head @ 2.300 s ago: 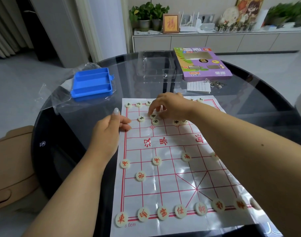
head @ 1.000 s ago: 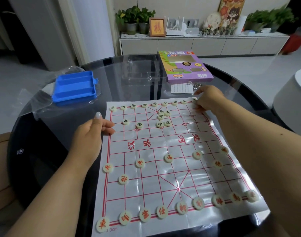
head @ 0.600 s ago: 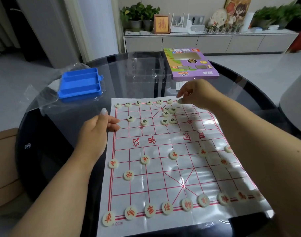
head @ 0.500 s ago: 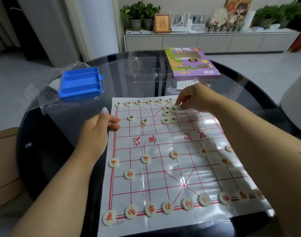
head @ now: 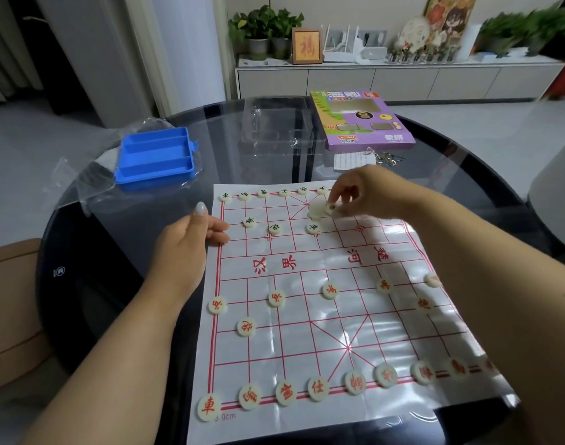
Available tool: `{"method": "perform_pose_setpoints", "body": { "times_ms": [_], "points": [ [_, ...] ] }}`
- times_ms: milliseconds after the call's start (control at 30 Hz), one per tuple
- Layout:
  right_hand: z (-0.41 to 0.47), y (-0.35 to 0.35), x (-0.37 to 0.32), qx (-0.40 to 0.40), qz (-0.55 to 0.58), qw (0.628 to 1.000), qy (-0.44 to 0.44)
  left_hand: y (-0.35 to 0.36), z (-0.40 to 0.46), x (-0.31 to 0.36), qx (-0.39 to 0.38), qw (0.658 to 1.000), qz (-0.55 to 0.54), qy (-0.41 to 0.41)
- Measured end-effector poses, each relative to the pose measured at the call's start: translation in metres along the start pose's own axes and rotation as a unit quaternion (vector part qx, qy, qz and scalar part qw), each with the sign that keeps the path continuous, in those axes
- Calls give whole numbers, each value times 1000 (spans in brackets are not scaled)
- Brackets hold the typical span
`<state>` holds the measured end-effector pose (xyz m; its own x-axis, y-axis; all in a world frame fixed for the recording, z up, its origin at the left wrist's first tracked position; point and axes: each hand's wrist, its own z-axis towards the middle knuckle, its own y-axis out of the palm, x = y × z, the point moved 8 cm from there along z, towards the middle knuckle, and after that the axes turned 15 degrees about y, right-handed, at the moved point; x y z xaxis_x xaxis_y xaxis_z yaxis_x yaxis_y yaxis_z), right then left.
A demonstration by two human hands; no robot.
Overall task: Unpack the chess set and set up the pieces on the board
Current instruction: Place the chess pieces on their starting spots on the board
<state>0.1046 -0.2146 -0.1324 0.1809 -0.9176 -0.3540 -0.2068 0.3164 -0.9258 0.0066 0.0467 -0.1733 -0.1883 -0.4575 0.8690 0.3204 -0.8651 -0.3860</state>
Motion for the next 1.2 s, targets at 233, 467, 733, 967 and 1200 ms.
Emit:
{"method": "perform_pose_setpoints", "body": {
  "times_ms": [233,467,733,967,1200],
  "points": [
    [7,-27,37,35,35,997,63,-1,0,-1,1,1000,6,2],
    [1,-15,58,-1,26,995,96,0,0,0,-3,1000,-5,2],
    [4,-13,71,-4,4,993,117,0,1,1,-2,1000,7,4],
    [-1,-12,60,-28,15,996,83,0,1,1,-4,1000,6,5],
    [2,-15,70,-1,0,994,108,0,0,2,-4,1000,7,8]
  ]
}}
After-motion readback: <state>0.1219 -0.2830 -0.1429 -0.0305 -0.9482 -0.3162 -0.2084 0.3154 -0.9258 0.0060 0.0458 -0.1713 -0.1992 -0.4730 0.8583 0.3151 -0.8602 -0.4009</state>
